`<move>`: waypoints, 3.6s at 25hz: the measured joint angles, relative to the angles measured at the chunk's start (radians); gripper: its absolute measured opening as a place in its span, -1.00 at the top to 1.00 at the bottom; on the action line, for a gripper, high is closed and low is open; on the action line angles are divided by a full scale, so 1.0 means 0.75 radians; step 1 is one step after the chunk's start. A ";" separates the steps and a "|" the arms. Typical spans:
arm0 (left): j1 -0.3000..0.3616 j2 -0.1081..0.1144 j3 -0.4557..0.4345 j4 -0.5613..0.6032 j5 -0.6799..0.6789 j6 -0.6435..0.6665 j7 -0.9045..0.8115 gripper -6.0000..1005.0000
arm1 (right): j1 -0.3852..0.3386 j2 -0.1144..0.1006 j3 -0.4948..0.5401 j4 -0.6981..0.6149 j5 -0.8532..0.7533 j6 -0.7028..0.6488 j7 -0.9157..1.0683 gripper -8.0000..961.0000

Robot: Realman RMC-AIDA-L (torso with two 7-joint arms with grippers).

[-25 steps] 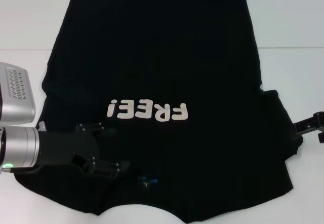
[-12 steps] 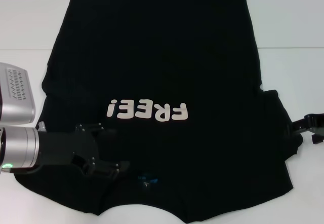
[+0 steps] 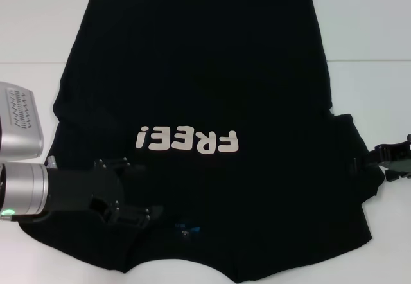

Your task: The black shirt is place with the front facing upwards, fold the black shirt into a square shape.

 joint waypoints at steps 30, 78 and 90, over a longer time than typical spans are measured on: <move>-0.001 0.000 -0.002 -0.001 0.000 0.002 -0.006 -0.86 | 0.005 0.011 -0.087 -0.006 -0.010 0.049 0.027 0.32; -0.005 0.004 -0.008 0.000 0.000 0.011 -0.013 -0.86 | 0.143 0.082 -0.202 -0.292 0.131 -0.093 -0.089 0.91; -0.012 0.015 -0.071 -0.016 -0.012 0.011 -0.077 -0.86 | 0.029 0.088 -0.204 -0.226 0.495 -0.031 -0.273 0.65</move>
